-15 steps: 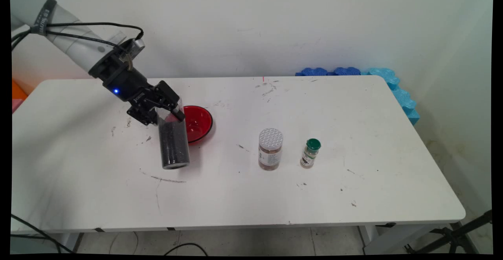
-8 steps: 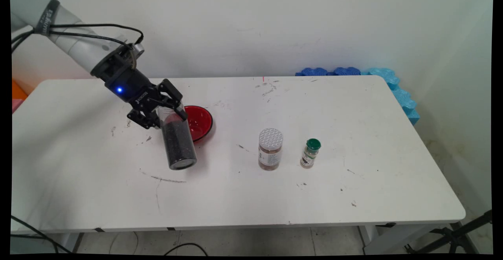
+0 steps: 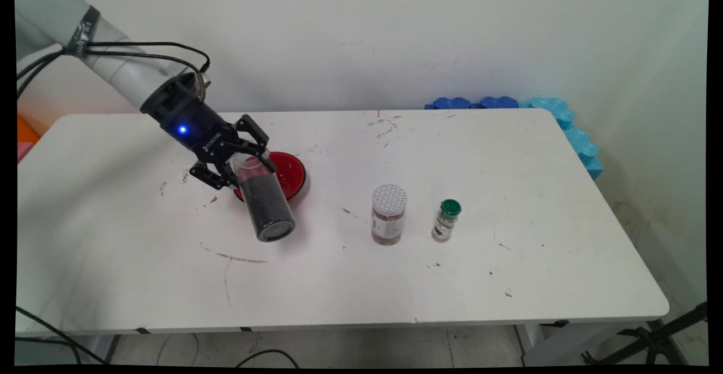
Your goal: Pour the black seasoning powder in the red bowl
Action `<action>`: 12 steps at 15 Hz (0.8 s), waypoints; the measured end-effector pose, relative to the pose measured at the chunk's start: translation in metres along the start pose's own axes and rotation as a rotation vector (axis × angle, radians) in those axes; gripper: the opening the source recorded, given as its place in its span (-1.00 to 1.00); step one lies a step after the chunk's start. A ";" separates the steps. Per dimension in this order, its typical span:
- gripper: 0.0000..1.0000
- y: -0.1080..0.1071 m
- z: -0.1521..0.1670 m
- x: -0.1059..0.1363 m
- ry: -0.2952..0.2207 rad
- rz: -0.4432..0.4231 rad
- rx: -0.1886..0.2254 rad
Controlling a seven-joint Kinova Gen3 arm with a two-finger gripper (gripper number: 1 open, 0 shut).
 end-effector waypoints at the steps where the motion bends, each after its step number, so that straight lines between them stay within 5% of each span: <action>1: -1.00 0.000 0.001 0.001 -0.002 -0.015 -0.003; 12: -1.00 0.000 0.008 0.013 -0.021 -0.191 -0.040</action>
